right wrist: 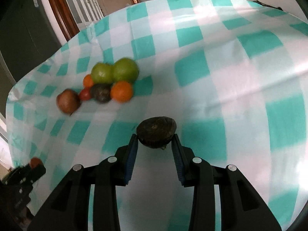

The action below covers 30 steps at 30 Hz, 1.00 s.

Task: Organize fruits
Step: 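Grasp the red tomato with the left gripper while the right gripper holds the dark fruit, then carry the red tomato and dark fruit off the table over the white bin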

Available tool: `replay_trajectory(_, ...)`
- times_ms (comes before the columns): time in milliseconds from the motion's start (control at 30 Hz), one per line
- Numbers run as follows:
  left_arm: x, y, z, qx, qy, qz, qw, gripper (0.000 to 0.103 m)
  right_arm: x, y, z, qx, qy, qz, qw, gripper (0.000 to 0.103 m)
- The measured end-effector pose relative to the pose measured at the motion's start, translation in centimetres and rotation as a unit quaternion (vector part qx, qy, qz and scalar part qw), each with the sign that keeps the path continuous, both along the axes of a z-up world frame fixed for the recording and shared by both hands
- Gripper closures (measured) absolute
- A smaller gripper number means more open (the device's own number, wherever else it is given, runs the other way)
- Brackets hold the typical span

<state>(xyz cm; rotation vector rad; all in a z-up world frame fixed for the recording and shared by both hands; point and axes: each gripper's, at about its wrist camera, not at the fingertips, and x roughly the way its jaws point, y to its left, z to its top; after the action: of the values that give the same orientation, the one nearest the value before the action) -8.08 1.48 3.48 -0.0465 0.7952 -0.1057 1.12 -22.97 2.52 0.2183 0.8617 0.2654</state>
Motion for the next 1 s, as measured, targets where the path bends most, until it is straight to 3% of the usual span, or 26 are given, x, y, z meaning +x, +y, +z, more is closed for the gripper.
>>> replay_trajectory(233, -9.6, 7.2, -1.0, -0.005, 0.006, 0.049, 0.9988, 0.067, -12.1, 8.0, 3.6, -0.011, -0.068, 0.087, 0.994, 0.072)
replay_trajectory(400, -14.7, 12.5, -2.1, -0.023, 0.008, 0.088, 0.9958, 0.066, -16.2, 12.6, 4.6, -0.064, -0.101, 0.13, 0.984, 0.074)
replay_trajectory(467, -15.8, 13.6, -2.4, -0.035, -0.002, 0.089, 0.9954, 0.066, -15.9, 12.1, 4.4, -0.064, -0.099, 0.115, 0.986, 0.073)
replay_trajectory(567, -16.6, 13.9, -2.4, -0.02, -0.01, 0.09, 0.9957, 0.066, -14.0, 10.3, 2.9, -0.049, -0.06, 0.092, 0.993, 0.06)
replay_trajectory(667, -16.0, 13.5, -2.4, -0.01, -0.017, 0.093, 0.9955, 0.066, -13.2, 10.6, 1.4, -0.034, -0.033, 0.118, 0.992, 0.047)
replay_trajectory(733, -15.7, 13.4, -2.4, -0.013, -0.02, 0.092, 0.9955, 0.066, -12.9, 12.5, 1.0, -0.054, -0.038, 0.146, 0.987, 0.033)
replay_trajectory(867, -15.6, 12.9, -2.6, 0.002, -0.029, 0.087, 0.9958, 0.066, -10.5, 15.9, 0.9, -0.145, -0.057, 0.148, 0.977, 0.032)
replay_trajectory(967, -15.8, 12.9, -2.5, 0.0, -0.031, 0.082, 0.9962, 0.066, -7.9, 15.8, 0.2, -0.142, -0.021, 0.127, 0.981, 0.033)
replay_trajectory(1000, -15.9, 13.1, -2.6, -0.003, -0.032, 0.081, 0.9962, 0.066, -7.5, 15.6, -0.2, -0.137, -0.007, 0.125, 0.983, 0.047)
